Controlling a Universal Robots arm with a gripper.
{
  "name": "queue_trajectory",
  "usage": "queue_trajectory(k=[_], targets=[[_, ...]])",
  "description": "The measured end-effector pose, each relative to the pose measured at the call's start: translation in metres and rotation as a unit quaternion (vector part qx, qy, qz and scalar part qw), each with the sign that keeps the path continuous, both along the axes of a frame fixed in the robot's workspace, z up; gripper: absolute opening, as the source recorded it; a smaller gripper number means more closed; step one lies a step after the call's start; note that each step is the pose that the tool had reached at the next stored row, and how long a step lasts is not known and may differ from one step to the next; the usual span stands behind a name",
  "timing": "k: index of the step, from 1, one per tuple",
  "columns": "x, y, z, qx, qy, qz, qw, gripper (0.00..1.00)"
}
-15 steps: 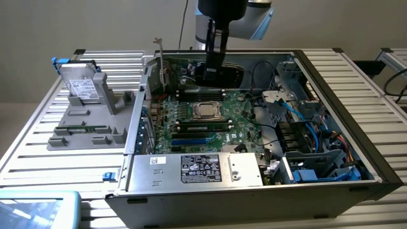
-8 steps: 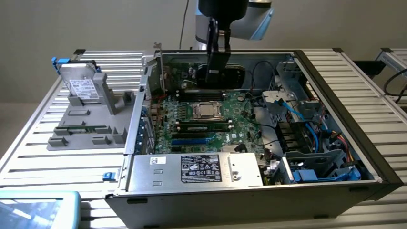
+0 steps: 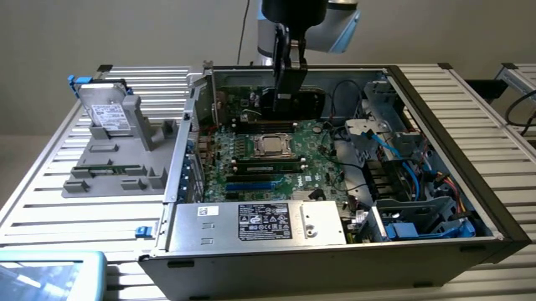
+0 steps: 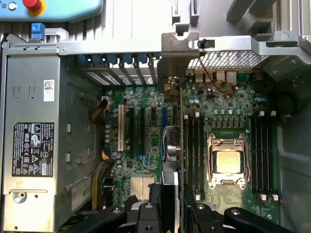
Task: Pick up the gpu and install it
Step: 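Insert the gpu into the slot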
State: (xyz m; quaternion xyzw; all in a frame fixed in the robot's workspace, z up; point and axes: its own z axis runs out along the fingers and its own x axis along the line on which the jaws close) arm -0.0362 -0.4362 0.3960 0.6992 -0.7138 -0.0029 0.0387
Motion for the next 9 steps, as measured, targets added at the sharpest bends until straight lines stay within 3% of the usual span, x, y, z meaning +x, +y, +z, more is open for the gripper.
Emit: queue_trajectory(k=[5,6,9], targets=[[0.0000,0.0000,0.0000,-0.0001,-0.0005,0.000,1.0000,0.28],[-0.0001,0.0001,-0.0001,-0.0012,-0.0013,0.000,1.0000,0.28],[0.0000,0.0005,-0.0010,-0.0091,-0.0051,0.000,0.9999,0.28]])
